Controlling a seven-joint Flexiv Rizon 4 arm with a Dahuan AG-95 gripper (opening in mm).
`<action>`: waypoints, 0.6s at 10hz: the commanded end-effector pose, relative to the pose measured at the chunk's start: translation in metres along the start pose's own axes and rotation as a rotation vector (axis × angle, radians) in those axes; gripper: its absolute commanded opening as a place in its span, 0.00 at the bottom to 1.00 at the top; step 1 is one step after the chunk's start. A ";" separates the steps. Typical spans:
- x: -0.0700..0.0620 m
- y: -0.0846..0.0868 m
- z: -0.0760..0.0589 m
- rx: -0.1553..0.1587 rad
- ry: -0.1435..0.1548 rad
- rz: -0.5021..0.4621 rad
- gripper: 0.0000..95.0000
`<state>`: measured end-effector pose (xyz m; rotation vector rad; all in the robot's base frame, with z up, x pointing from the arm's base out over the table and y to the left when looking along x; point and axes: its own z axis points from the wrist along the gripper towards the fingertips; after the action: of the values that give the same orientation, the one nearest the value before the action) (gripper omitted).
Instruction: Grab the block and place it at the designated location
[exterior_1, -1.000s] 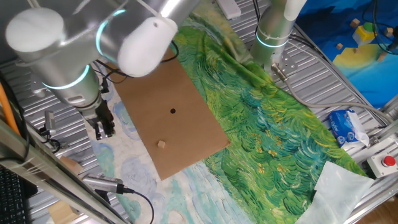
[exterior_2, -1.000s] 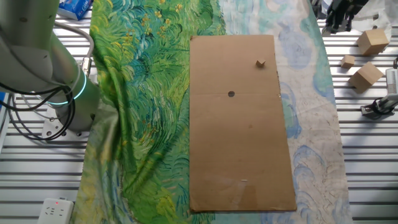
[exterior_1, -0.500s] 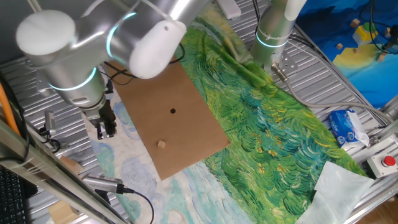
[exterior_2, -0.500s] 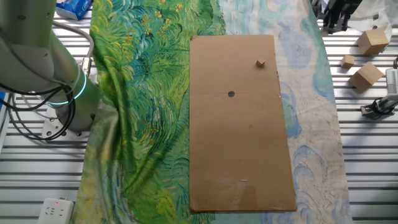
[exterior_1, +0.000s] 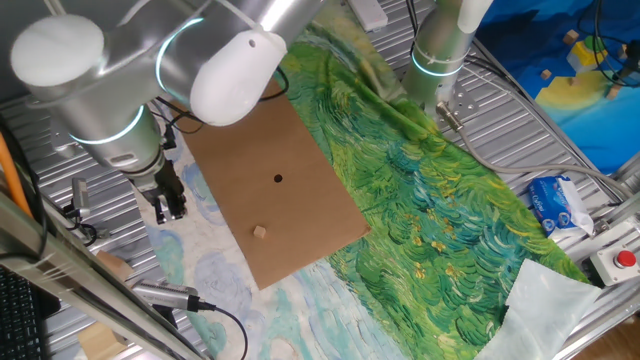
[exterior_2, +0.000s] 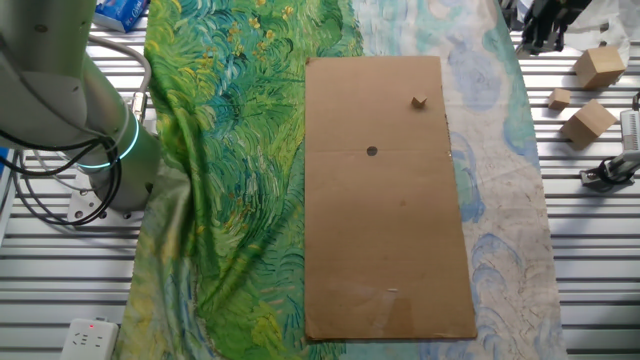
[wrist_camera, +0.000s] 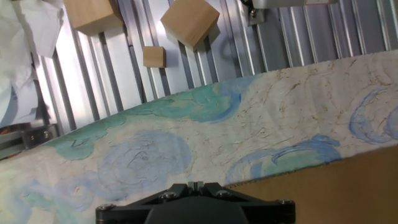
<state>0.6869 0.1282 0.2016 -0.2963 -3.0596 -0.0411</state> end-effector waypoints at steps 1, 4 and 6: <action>-0.001 0.001 -0.001 -0.023 0.041 0.017 0.00; -0.001 0.001 -0.001 -0.024 0.058 0.025 0.00; -0.001 0.001 -0.001 -0.026 0.059 0.023 0.00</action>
<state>0.6894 0.1293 0.2023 -0.3276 -2.9973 -0.0863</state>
